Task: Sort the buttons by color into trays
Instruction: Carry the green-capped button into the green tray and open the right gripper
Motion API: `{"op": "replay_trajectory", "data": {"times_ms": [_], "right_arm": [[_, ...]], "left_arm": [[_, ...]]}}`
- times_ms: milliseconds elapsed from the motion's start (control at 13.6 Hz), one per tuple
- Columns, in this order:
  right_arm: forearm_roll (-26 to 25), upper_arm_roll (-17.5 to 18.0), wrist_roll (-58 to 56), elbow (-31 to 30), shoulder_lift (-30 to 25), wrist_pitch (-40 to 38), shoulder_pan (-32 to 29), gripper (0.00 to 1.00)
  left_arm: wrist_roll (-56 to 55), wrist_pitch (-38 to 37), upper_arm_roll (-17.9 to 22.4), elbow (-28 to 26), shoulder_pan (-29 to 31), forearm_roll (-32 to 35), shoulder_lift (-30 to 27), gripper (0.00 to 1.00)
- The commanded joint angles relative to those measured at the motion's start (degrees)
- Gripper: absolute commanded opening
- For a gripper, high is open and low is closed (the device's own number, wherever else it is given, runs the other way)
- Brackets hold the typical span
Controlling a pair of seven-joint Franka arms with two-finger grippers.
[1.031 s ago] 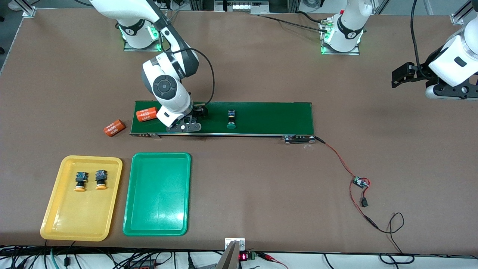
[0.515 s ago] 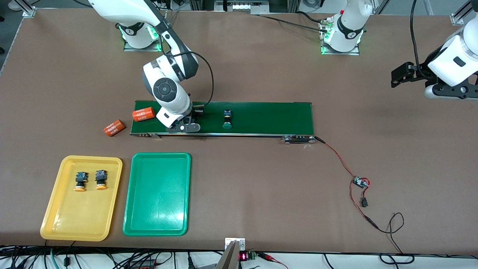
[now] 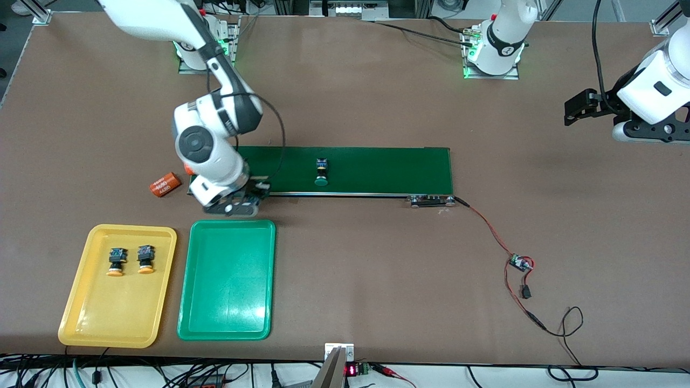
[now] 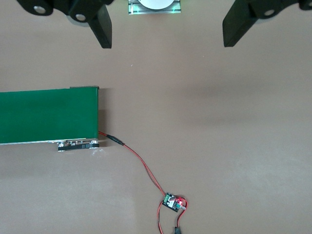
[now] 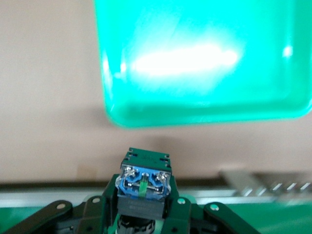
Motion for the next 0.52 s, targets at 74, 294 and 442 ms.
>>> {"op": "replay_trajectory", "data": {"times_ms": [74, 294, 442], "right_arm": [[0.6, -4.9, -5.9, 9.3, 6.9, -0.1, -0.6, 0.09], [0.6, -8.2, -14.5, 12.0, 12.0, 3.5, -0.6, 0.09], [0.6, -8.5, -17.3, 12.2, 14.6, 7.6, -1.6, 0.09]], "left_arm": [[0.6, -1.5, -0.1, 1.6, -0.1, 0.9, 0.3, 1.00], [0.6, -1.5, -0.2, 1.6, -0.1, 1.0, 0.3, 1.00], [0.6, -1.5, -0.1, 1.6, -0.1, 1.0, 0.3, 1.00]]}}
